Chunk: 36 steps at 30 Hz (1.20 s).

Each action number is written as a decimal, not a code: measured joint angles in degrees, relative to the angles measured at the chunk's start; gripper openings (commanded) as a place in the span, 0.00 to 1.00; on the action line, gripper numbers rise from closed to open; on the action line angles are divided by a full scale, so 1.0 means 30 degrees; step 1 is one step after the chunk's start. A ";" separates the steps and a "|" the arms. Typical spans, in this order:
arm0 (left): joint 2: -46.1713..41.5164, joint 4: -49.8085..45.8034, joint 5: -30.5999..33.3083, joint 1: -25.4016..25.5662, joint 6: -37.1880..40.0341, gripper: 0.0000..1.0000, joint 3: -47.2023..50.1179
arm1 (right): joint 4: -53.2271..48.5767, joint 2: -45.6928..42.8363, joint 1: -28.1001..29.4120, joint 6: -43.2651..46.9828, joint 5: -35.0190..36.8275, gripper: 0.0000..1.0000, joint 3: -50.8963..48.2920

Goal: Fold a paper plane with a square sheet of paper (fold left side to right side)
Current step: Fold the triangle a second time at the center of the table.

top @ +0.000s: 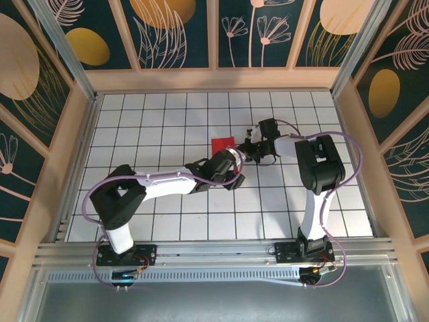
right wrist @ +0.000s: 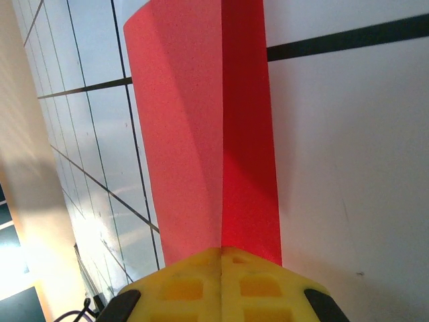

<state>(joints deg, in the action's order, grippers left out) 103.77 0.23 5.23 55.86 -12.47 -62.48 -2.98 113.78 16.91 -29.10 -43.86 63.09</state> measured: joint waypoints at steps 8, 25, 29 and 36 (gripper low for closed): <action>0.2244 -0.1749 0.2084 0.0765 0.1100 0.64 -0.2193 | 0.0000 -0.0051 0.0000 -0.0007 0.0000 0.00 -0.0044; 0.3228 -0.2149 0.4685 0.0809 0.1894 0.48 -0.2324 | -0.0007 -0.0051 0.0000 -0.0073 0.0007 0.00 -0.0044; 0.3228 -0.2149 0.4947 0.0809 0.1865 0.29 -0.2324 | -0.0007 -0.0051 0.0007 -0.0066 0.0007 0.00 -0.0044; 0.3213 -0.2142 0.5071 0.0809 0.1865 0.13 -0.2324 | -0.0036 -0.0051 0.0000 -0.0066 0.0022 0.00 -0.0044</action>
<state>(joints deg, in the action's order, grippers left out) 113.40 -6.20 20.45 58.28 -6.87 -69.45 -3.09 113.62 16.91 -29.30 -43.79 62.96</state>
